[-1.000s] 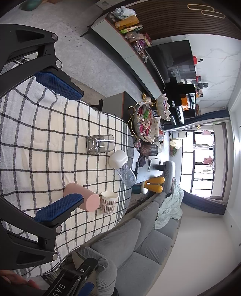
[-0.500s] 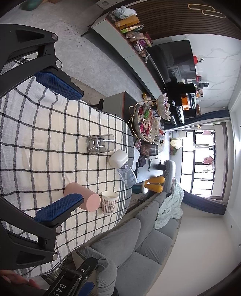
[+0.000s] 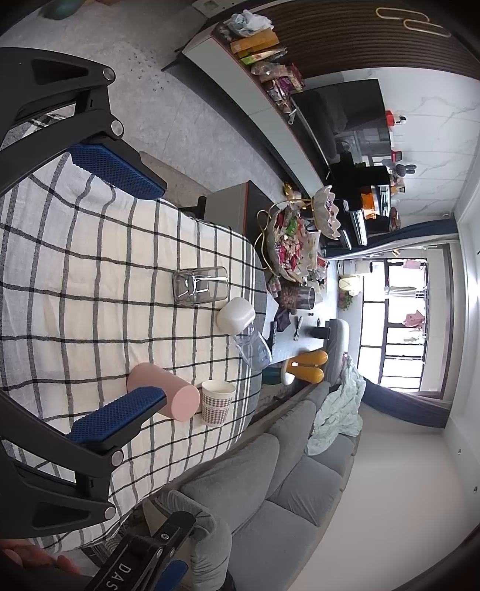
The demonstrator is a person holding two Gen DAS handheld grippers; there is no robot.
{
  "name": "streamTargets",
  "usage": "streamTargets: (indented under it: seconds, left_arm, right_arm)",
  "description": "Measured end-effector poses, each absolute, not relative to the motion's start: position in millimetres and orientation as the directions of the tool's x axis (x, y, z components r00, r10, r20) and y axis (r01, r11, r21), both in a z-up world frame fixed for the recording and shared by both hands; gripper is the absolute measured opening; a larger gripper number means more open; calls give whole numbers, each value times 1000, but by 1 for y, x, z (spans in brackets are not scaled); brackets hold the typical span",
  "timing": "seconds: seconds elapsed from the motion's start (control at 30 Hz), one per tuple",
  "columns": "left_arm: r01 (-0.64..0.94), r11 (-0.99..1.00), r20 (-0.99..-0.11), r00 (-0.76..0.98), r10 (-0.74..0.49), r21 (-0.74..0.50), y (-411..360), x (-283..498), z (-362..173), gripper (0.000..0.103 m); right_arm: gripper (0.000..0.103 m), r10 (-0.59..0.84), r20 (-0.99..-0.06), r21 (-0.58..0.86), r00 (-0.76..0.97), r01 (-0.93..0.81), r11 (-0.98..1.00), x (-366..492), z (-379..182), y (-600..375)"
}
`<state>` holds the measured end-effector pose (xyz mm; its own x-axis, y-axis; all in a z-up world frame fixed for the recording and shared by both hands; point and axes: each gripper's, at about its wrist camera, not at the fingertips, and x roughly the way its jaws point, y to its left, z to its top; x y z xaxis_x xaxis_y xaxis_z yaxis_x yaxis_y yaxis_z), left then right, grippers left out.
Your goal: Flip cup upside down
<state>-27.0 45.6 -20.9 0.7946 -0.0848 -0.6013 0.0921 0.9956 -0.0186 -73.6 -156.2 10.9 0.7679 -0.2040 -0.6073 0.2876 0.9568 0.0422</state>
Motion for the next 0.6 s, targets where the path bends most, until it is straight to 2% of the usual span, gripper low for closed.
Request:
streamTargets:
  seconds: [0.6]
  left_arm:
    - [100, 995, -604, 791, -98, -30, 47, -29, -17, 103]
  right_arm:
    - [99, -204, -607, 42, 768, 288, 957, -74, 10, -156]
